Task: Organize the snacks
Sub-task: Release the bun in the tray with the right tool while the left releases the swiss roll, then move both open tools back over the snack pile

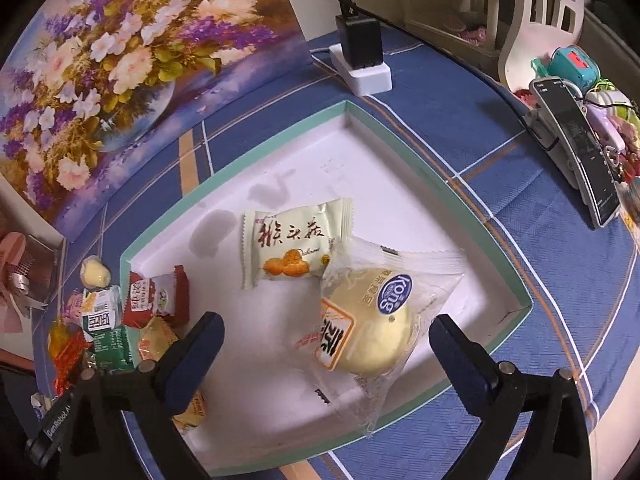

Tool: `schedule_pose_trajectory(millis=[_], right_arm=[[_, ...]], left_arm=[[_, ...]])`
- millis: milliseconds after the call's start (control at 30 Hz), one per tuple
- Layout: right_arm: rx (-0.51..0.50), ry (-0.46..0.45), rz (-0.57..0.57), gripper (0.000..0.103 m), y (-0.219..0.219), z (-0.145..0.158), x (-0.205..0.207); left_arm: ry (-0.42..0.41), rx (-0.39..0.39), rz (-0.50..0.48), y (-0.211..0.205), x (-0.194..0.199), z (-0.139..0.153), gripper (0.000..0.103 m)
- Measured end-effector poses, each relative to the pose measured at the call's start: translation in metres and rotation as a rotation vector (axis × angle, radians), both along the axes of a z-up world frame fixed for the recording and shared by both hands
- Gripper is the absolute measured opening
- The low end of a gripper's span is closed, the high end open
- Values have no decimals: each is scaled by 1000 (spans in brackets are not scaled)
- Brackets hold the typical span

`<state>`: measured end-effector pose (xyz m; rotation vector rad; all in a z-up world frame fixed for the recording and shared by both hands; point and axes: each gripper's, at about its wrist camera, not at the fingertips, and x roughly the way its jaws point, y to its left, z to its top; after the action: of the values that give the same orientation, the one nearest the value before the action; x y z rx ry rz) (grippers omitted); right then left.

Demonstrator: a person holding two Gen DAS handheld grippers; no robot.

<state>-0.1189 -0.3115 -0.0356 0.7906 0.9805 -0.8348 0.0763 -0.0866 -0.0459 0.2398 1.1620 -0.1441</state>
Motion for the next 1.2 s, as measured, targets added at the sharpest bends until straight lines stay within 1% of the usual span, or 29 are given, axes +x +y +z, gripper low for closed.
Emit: schedule_pose_trajectory(millis=[100, 200, 433, 500, 567, 667, 700, 833, 933, 1033, 1200], right_arm=[[-16, -1, 6, 103, 2, 2, 2], [-23, -4, 9, 103, 3, 3, 3], [-35, -21, 40, 103, 10, 5, 10], [-53, -24, 52, 103, 13, 8, 14], [-65, -41, 66, 103, 17, 14, 17], [-87, -104, 95, 103, 26, 28, 23], [-111, -123, 117, 103, 33, 36, 28], [-163, -133, 182, 103, 56, 49, 47], [-143, -143, 239, 103, 73, 48, 65], [-97, -155, 299, 103, 93, 41, 84], [-68, -132, 405, 103, 135, 28, 115]], left_arm=[[-1, -23, 54, 17, 9, 2, 103], [-1, -35, 84, 28, 13, 4, 103], [10, -62, 118, 47, 24, 7, 103], [5, -65, 126, 52, 25, 12, 103], [-4, -70, 147, 63, 29, 16, 103], [-22, -81, 183, 80, 36, 24, 103], [-26, -83, 194, 86, 39, 26, 103], [-31, -100, 230, 107, 47, 29, 103], [-20, -126, 264, 125, 53, 28, 103], [-6, -146, 286, 137, 58, 26, 103], [10, -164, 327, 158, 65, 23, 103]])
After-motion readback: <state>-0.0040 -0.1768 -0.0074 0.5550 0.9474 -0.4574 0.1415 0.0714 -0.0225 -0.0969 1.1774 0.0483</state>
